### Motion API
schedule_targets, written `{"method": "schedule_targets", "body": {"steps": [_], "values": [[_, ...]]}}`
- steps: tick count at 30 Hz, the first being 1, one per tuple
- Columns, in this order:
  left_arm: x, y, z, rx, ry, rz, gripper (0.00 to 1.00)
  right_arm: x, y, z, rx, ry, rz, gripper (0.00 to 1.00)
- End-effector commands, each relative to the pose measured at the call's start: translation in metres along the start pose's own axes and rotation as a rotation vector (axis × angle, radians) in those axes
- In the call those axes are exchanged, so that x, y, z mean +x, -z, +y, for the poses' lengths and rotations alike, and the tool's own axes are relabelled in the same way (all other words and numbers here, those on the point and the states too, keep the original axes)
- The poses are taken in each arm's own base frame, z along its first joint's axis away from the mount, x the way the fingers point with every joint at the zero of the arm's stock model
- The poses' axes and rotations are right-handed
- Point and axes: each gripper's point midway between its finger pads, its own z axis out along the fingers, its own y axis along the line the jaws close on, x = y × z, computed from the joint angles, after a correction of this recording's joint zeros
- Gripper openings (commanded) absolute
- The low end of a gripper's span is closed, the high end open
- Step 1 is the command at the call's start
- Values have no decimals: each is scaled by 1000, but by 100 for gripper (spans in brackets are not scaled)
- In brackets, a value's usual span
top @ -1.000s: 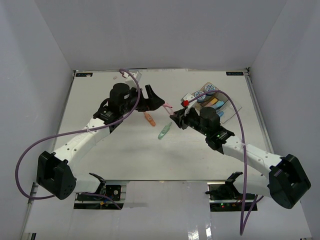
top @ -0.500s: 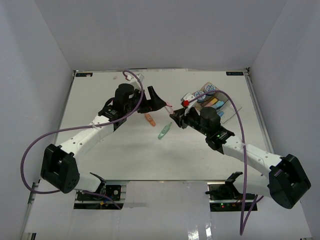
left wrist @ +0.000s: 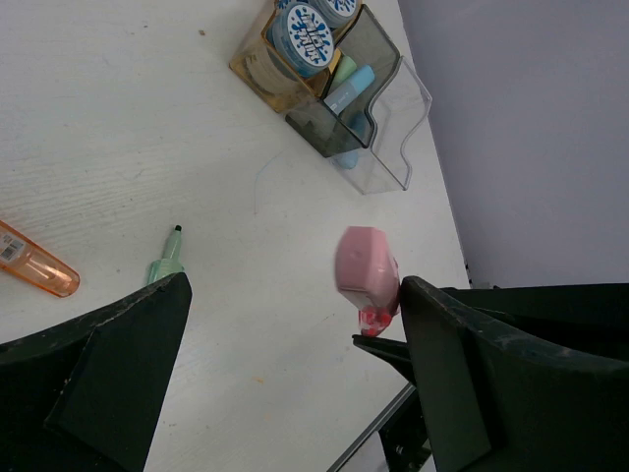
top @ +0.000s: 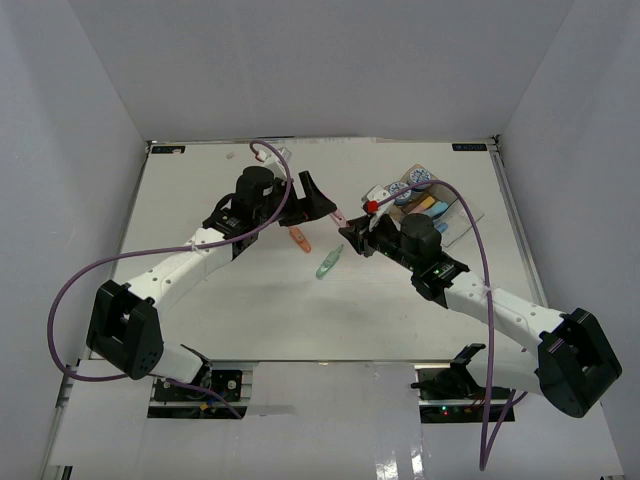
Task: Sort the stationery into containers
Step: Close the pen cap on the pen.
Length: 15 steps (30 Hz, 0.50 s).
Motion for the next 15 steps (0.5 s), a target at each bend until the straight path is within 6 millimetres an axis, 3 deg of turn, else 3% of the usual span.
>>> {"method": "schedule_targets", "body": {"steps": [1,9,15], "values": [[-16,0,-13,18,-16,-47,98,-31,1,3,-13,27,-103,19],[-13,-2,-14,16,-50,-45,94,-35,1,2,-10,27,-117,19],[-13,2,-26,51,-77,-42,94,-41,3,1,-2,19,-164,19]]}}
